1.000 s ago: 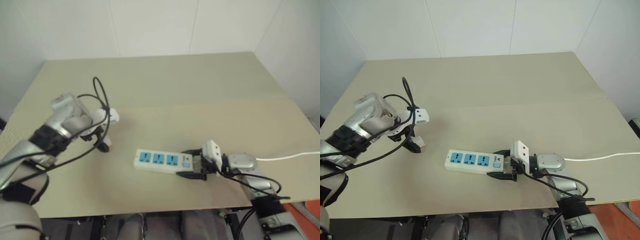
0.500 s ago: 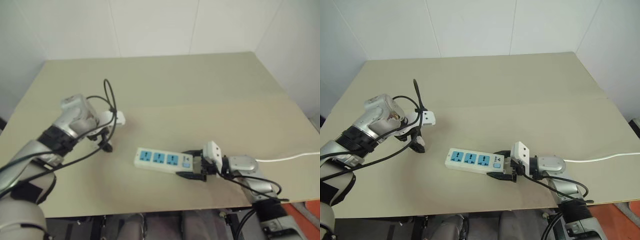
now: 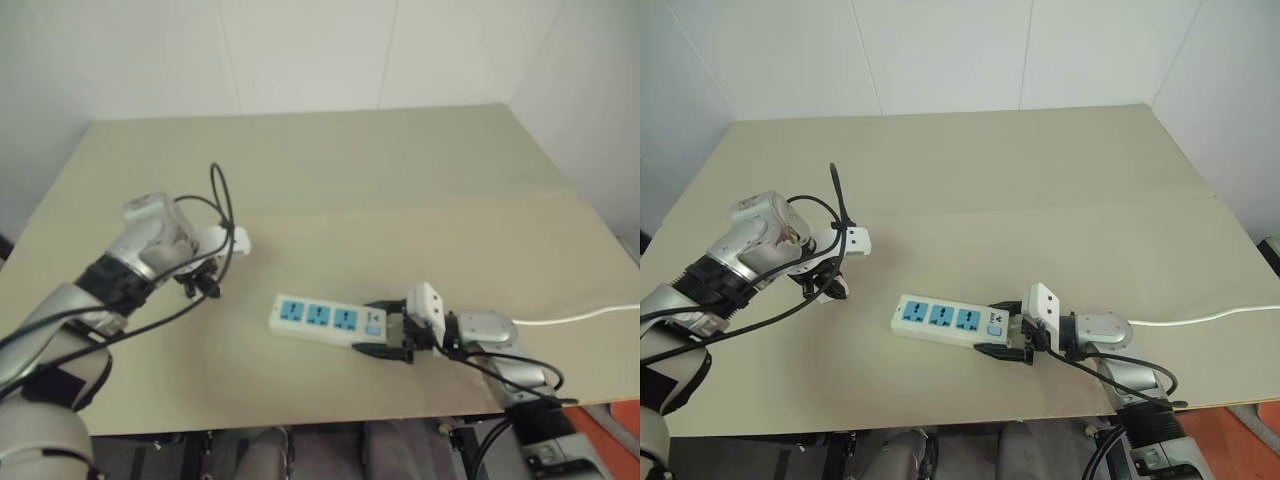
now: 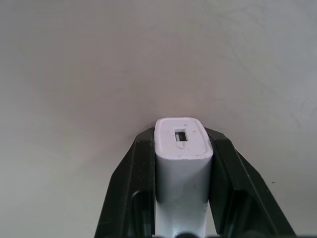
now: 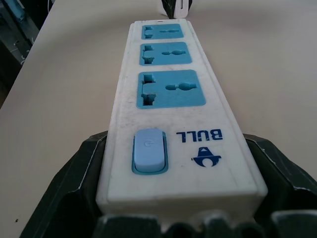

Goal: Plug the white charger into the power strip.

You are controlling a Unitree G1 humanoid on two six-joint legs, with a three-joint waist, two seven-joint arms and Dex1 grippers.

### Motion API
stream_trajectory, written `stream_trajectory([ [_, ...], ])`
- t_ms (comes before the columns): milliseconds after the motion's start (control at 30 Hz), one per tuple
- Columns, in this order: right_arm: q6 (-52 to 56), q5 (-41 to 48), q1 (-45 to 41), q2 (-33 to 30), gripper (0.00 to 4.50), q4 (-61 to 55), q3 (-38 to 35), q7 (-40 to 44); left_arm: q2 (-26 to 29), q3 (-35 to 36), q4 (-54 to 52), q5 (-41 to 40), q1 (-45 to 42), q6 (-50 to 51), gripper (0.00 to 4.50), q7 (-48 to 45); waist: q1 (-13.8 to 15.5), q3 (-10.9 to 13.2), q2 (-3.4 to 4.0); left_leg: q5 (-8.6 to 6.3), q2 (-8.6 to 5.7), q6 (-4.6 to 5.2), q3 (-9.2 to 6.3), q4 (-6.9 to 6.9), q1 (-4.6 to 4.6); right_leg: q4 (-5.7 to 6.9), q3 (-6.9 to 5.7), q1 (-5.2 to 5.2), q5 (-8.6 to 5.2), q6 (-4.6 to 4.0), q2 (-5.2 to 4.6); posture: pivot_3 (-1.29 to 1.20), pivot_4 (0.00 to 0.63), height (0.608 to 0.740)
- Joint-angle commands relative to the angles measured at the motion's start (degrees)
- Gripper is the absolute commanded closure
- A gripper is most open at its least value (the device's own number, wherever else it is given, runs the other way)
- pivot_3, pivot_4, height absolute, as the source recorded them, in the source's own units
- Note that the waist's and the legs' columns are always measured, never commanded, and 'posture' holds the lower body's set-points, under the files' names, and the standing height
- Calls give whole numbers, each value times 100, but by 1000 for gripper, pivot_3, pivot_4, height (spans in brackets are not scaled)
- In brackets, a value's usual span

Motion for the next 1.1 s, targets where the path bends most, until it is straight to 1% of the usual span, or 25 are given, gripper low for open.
stream_trajectory([
  [33, -21, 173, 41, -64, 1067, -212, -169, 9, -69, 409, -113, -145, -104, 90, 3481, 34, 15, 0, 0, 0, 0, 0, -1, 0, -1, 0, 0, 0, 0, 0, 0, 0, 150, 740],
  [67, -29, 168, 44, -76, 1067, -210, -173, 17, -102, 504, -110, -207, -160, 132, 3481, 24, 23, 0, 0, 0, 0, 0, 0, 0, -1, 0, 0, 0, 0, 0, 0, 0, 150, 740],
  [167, -83, 122, -25, -139, 1067, -137, -127, 128, -311, 1101, -25, -627, -419, 205, 3481, 66, 47, 1, -1, 0, 0, -1, -2, 3, -4, -1, -1, 0, 0, 0, 0, 0, 150, 740],
  [267, -165, 67, -142, -143, 1067, -6, -28, 290, -442, 1588, -87, -1031, -472, 255, 3481, 125, 53, 1, -3, 0, 0, -1, -1, 6, -6, -5, -2, -2, 0, 0, 0, 0, 150, 740],
  [333, -212, 45, -253, -89, 1067, 101, 43, 397, -525, 1980, -238, -1404, -393, 297, 3481, 150, 25, 1, -2, 1, 1, -2, -1, 5, -3, -5, -1, -1, 0, 0, -1, 0, 150, 740],
  [467, -486, -50, -535, 140, 1067, 542, 161, 517, -797, 2907, -740, -2123, 42, 142, 3481, 504, -29, 1, -4, 6, 3, -10, -12, 7, -1, -4, 0, -1, 0, 0, -3, 0, 150, 740],
  [567, -931, -202, -675, 348, 1067, 910, 232, 516, -875, 3302, -1123, -2518, 343, -10, 3481, 660, -49, 0, -4, 9, 4, -17, -20, 7, 0, -4, 3, -4, 1, -2, -3, 0, 150, 740],
  [667, -1415, -384, -824, 578, 1067, 1332, 285, 460, -844, 3376, -1367, -2805, 409, 222, 3481, 736, -48, -5, -13, 16, 4, -28, -20, 6, 4, -5, 5, -4, 1, -2, -2, 0, 150, 740],
  [800, -2123, -599, -909, 767, 1067, 1792, 329, 430, -778, 3396, -1600, -3148, 443, 455, 3481, 788, -55, -12, -24, 6, 5, -12, -18, 4, 25, -3, 11, 6, 2, -3, -1, 0, 150, 740],
  [967, -2288, -585, -840, 797, 1067, 1931, 421, 614, -737, 3408, -1805, -3600, 456, 727, 3481, 800, -52, -12, -25, 7, 19, -13, -13, 2, 51, 4, 23, 18, 4, -6, 17, 0, 150, 740],
  [1100, -2050, -495, -852, 748, 1067, 1896, 554, 964, -738, 3391, -1912, -4034, 453, 864, 3481, 676, -46, -12, -25, 7, 41, -13, -7, 0, 53, 3, 32, 17, 6, -11, 41, 0, 150, 740],
])
